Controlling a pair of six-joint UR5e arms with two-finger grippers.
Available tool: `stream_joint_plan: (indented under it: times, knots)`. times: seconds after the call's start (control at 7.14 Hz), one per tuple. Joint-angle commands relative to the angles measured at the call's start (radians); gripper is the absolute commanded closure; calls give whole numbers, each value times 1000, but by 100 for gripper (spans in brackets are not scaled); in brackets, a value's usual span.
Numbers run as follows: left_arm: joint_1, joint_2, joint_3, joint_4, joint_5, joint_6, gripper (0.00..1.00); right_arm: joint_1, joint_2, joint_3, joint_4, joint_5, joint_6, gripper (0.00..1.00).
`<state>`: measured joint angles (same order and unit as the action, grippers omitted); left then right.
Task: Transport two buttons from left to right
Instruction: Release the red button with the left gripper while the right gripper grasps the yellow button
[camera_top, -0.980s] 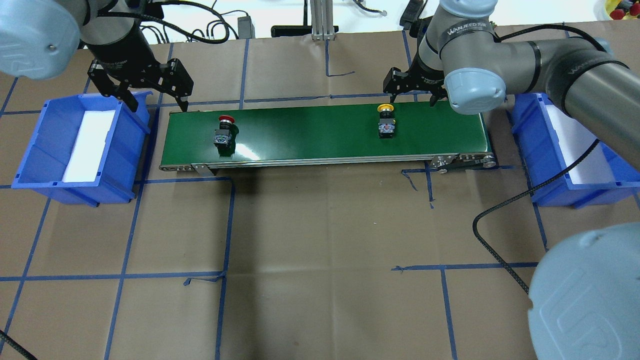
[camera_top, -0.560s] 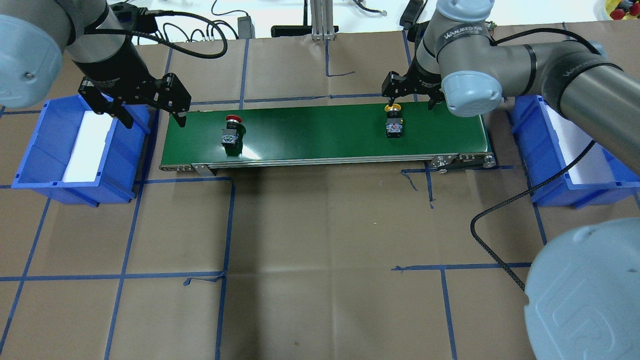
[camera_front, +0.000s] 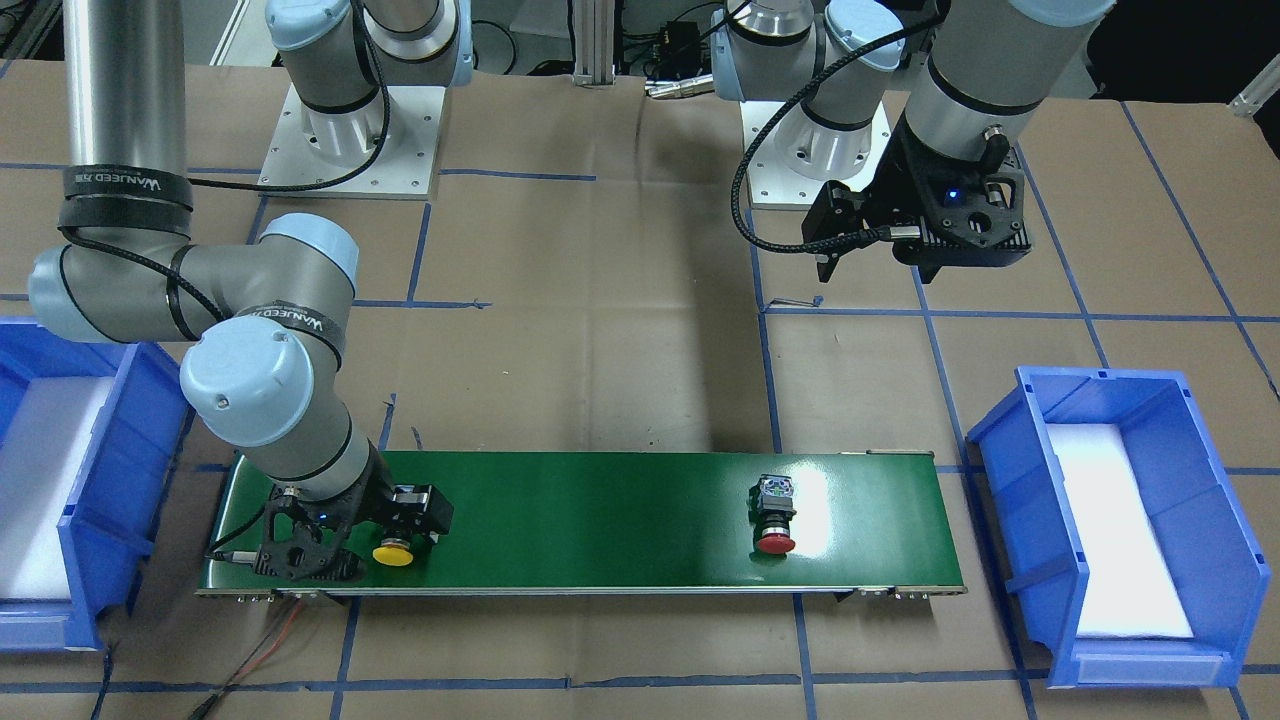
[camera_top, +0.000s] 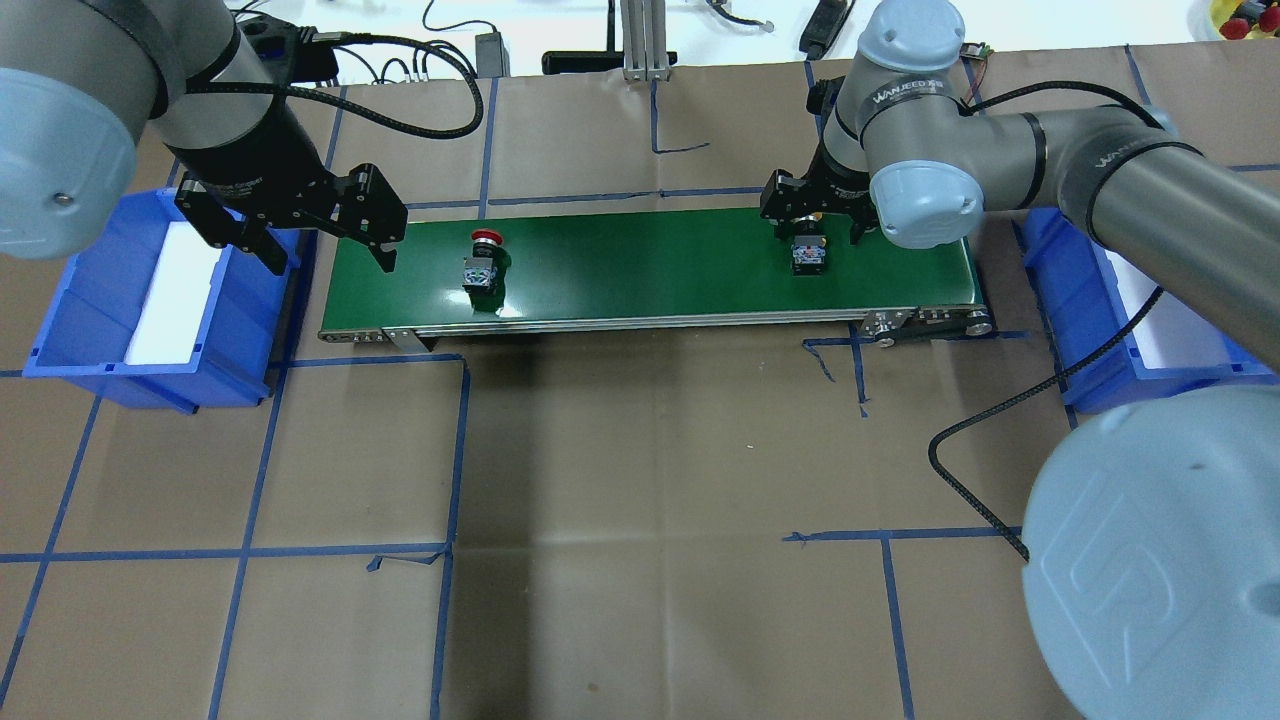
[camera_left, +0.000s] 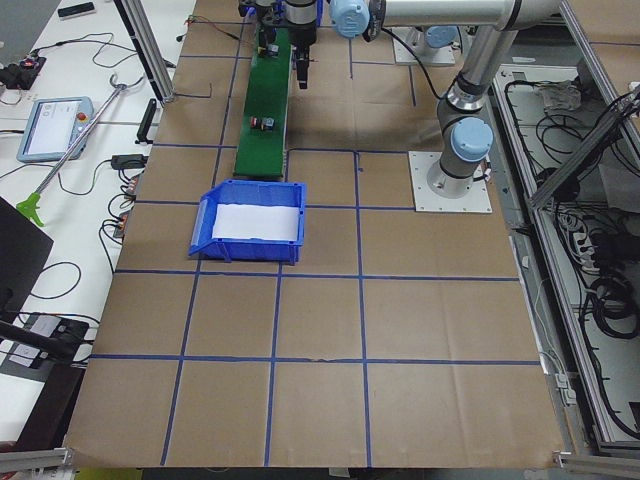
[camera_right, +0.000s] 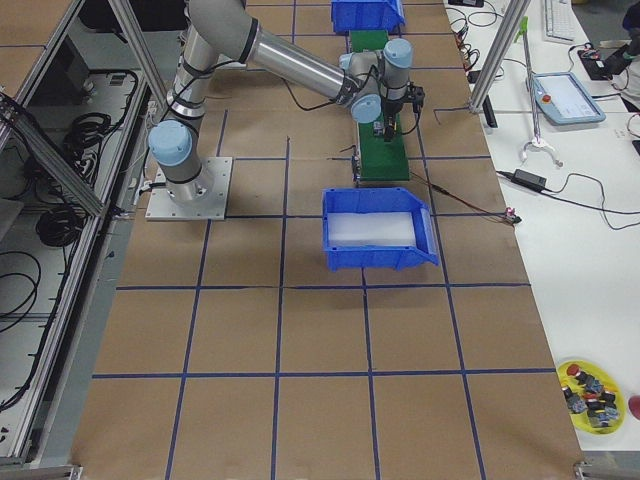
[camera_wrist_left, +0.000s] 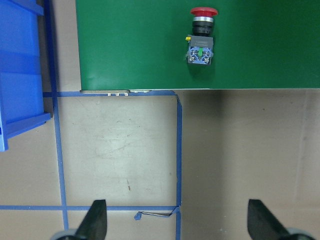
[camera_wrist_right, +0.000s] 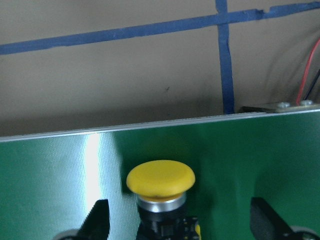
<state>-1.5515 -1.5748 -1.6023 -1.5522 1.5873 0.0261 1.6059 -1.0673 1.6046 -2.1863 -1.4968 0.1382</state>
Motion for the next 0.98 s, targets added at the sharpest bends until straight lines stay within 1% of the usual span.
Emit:
stream_joint_plan:
  times: [0.0, 0.14, 0.28, 0.42, 0.56, 0.7, 0.84]
  knots:
    - [-1, 2, -2, 7, -1, 0, 0, -1, 0, 5, 3, -14, -37, 82]
    - [-1, 2, -1, 9, 0, 1, 0, -6, -8, -2, 13, -16, -76, 92]
    - [-1, 4, -2, 9, 0, 3, 0, -17, -23, -3, 19, -46, -95, 93]
    - [-1, 6, 1, 9, -1, 3, 0, -36, -72, -8, 60, -78, -97, 93]
    - [-1, 6, 2, 9, 0, 3, 0, -72, -147, -18, 133, -73, -113, 93]
    - [-1, 7, 1, 9, 0, 3, 0, -133, -198, -40, 179, -74, -177, 92]
    - [-1, 7, 1, 9, 0, 3, 0, -205, -244, -69, 238, -77, -286, 92]
